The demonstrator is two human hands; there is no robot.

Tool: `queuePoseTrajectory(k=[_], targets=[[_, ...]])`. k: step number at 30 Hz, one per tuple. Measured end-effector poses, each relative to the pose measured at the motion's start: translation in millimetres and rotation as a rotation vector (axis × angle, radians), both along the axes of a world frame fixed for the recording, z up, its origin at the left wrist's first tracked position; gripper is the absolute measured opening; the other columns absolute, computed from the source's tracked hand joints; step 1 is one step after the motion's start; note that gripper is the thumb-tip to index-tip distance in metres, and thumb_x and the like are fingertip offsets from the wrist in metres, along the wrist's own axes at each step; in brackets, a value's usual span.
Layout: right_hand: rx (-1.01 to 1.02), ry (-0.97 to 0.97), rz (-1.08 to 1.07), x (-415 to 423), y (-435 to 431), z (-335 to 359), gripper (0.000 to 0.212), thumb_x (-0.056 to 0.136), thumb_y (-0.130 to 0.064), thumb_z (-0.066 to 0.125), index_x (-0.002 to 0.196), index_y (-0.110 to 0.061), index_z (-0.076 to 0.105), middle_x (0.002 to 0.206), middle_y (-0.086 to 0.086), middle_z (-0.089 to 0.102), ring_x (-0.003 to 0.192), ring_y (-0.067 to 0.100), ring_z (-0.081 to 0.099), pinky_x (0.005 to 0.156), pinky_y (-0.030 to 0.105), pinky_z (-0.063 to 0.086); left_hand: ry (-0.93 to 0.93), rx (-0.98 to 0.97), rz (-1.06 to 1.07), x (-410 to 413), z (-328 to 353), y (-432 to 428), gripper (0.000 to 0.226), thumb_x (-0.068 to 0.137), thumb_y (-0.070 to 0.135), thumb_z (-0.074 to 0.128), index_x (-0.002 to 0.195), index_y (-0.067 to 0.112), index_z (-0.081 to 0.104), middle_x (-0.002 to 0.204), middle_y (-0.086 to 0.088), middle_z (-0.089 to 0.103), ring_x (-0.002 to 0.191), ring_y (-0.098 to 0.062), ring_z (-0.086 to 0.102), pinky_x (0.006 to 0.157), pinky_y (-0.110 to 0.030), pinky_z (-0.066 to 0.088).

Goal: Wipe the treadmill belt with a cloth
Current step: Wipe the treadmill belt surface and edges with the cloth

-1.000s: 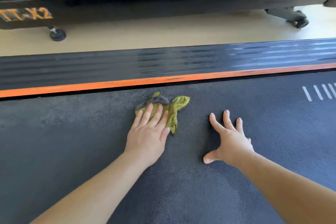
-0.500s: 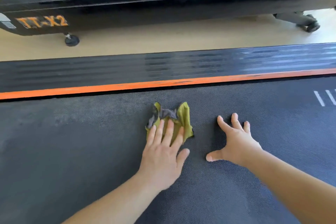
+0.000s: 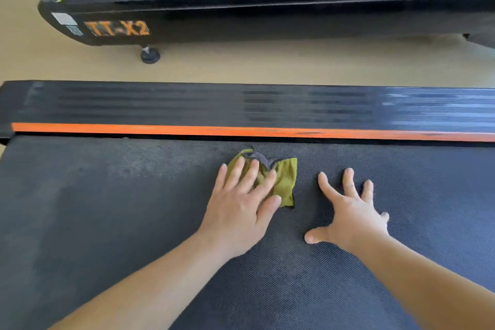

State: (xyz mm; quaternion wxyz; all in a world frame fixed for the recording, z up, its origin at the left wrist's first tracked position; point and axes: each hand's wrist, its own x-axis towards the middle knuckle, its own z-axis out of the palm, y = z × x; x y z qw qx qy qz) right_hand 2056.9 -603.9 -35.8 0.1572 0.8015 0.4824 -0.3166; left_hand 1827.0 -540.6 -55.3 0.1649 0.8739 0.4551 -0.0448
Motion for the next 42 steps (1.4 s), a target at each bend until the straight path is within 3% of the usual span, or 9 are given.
queuePoseTrajectory(k=[4, 9, 14, 18, 21, 26, 31, 37, 42], targets=[[0.018, -0.002, 0.016, 1.1, -1.4, -3.5, 0.14, 0.048, -0.079, 0.081, 0.146, -0.065, -0.017, 0.159, -0.011, -0.038, 0.151, 0.035, -0.025, 0.109, 0.076, 0.026, 0.079, -0.029, 0.032, 30.6, -22.9, -15.1, 0.064, 0.099, 0.073, 0.008, 0.158, 0.05, 0.002, 0.17, -0.001, -0.01, 0.151, -0.04, -0.026, 0.117, -0.068, -0.013], [-0.003, 0.009, 0.026, 2.8, -0.7, -2.1, 0.138, 0.05, -0.08, 0.081, 0.146, -0.065, -0.018, 0.159, -0.011, -0.039, 0.151, 0.035, -0.026, 0.109, 0.076, 0.025, 0.076, 0.081, 0.053, 10.3, -34.1, 6.1, 0.057, 0.107, 0.052, 0.01, 0.161, 0.038, 0.013, 0.171, 0.004, 0.007, 0.157, -0.028, -0.005, 0.125, -0.056, -0.003], [0.003, 0.019, 0.021, 3.1, -0.5, -0.3, 0.139, 0.051, -0.078, 0.082, 0.146, -0.065, -0.018, 0.159, -0.011, -0.038, 0.151, 0.036, -0.025, 0.108, 0.078, 0.024, 0.119, 0.073, 0.439, -4.2, -29.6, 32.3, 0.065, 0.104, 0.042, 0.003, 0.161, 0.019, 0.02, 0.169, 0.0, 0.019, 0.157, -0.026, 0.006, 0.126, -0.05, 0.002], [0.021, 0.019, 0.024, 2.4, -2.2, -2.7, 0.138, 0.051, -0.079, 0.081, 0.146, -0.065, -0.018, 0.159, -0.012, -0.038, 0.151, 0.036, -0.026, 0.109, 0.077, 0.024, -0.051, 0.027, -0.007, 38.2, -27.1, -21.4, 0.062, 0.106, 0.045, 0.015, 0.159, 0.016, 0.031, 0.164, 0.0, 0.033, 0.157, -0.022, 0.007, 0.126, -0.05, 0.004], [0.022, 0.02, 0.027, 2.6, -2.1, -1.5, 0.138, 0.05, -0.08, 0.08, 0.146, -0.065, -0.018, 0.159, -0.012, -0.038, 0.151, 0.035, -0.026, 0.109, 0.077, 0.024, 0.033, 0.124, -0.303, 14.5, -28.8, 6.8, 0.06, 0.105, 0.043, 0.02, 0.158, 0.018, 0.035, 0.162, 0.0, 0.038, 0.156, -0.021, 0.016, 0.127, -0.047, 0.012], [0.038, 0.036, 0.028, 3.1, -3.7, -0.1, 0.139, 0.047, -0.08, 0.08, 0.146, -0.066, -0.016, 0.161, -0.014, -0.035, 0.151, 0.033, -0.026, 0.109, 0.077, 0.023, 0.056, 0.121, 0.218, 19.1, -20.7, 6.3, 0.066, 0.103, 0.04, 0.013, 0.157, 0.008, 0.033, 0.164, -0.005, 0.034, 0.155, -0.027, 0.013, 0.126, -0.048, 0.013], [0.138, 0.159, -0.039, 27.0, -13.5, 14.0, 0.131, 0.056, -0.075, 0.082, 0.149, -0.064, -0.011, 0.165, -0.018, -0.025, 0.154, 0.02, -0.02, 0.115, 0.065, 0.029, -0.072, 0.041, -0.185, 52.3, -21.8, -46.3, 0.062, 0.106, 0.045, 0.015, 0.157, 0.018, 0.037, 0.164, 0.002, 0.034, 0.156, -0.014, 0.007, 0.125, -0.044, 0.002], [0.051, -0.023, -0.208, 71.5, -54.5, 3.3, 0.136, 0.047, -0.087, 0.076, 0.141, -0.069, -0.02, 0.161, -0.005, -0.035, 0.152, 0.035, -0.024, 0.109, 0.075, 0.027, 0.028, 0.062, 0.205, 110.2, -24.8, -23.9, 0.075, 0.1, 0.046, -0.002, 0.159, 0.01, 0.028, 0.166, -0.008, 0.029, 0.157, -0.028, 0.005, 0.127, -0.047, 0.004], [0.055, 0.015, -0.26, 74.1, -50.4, -3.9, 0.137, 0.045, -0.079, 0.082, 0.142, -0.071, -0.014, 0.16, -0.009, -0.037, 0.15, 0.032, -0.029, 0.108, 0.078, 0.023, -0.064, -0.005, -0.151, 173.0, -16.9, -16.4, 0.061, 0.108, 0.042, 0.01, 0.163, 0.014, 0.011, 0.171, -0.003, 0.01, 0.157, -0.021, -0.007, 0.126, -0.043, -0.011]])
